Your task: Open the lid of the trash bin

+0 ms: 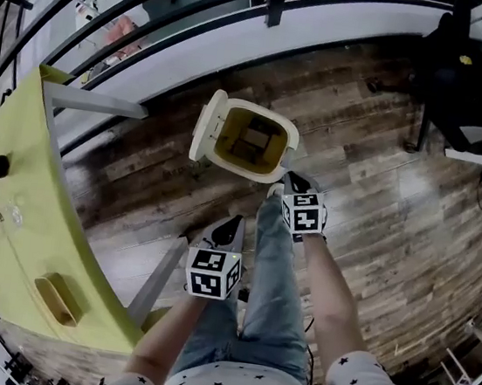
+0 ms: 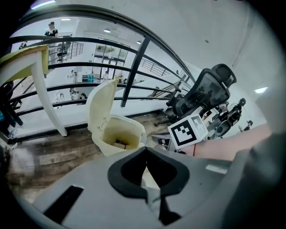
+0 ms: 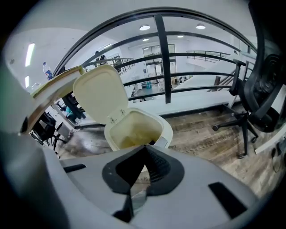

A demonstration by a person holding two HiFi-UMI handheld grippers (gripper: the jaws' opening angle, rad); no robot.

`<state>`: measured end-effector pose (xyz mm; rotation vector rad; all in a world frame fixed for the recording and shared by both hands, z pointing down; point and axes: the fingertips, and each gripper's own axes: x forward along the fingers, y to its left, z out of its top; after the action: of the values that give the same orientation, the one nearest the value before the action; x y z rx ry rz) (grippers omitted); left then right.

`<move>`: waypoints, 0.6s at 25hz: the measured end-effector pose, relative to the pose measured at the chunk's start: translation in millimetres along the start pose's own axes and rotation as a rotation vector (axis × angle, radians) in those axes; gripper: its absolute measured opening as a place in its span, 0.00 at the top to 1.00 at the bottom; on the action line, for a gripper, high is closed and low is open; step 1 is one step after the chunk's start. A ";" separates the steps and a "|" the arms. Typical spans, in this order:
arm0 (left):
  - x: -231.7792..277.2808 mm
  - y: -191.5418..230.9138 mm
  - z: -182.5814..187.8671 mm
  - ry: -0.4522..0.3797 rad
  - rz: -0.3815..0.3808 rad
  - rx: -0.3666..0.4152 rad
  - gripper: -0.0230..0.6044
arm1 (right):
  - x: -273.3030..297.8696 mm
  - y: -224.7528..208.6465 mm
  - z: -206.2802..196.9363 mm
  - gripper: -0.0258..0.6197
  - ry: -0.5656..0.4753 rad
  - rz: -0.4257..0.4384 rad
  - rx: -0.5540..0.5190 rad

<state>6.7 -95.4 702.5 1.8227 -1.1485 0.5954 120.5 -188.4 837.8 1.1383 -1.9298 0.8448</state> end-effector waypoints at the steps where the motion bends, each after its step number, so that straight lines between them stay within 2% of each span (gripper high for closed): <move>1: -5.0 -1.4 -1.0 -0.002 -0.001 0.002 0.95 | -7.8 4.5 1.3 0.97 -0.008 0.003 -0.001; 15: -83.7 -21.4 -8.8 -0.035 -0.007 0.029 0.95 | -128.6 66.6 11.0 0.97 -0.123 0.014 0.057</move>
<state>-12.2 -44.5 634.7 1.8675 -1.1617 0.5812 101.4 -116.6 712.9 1.2374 -2.0273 0.8593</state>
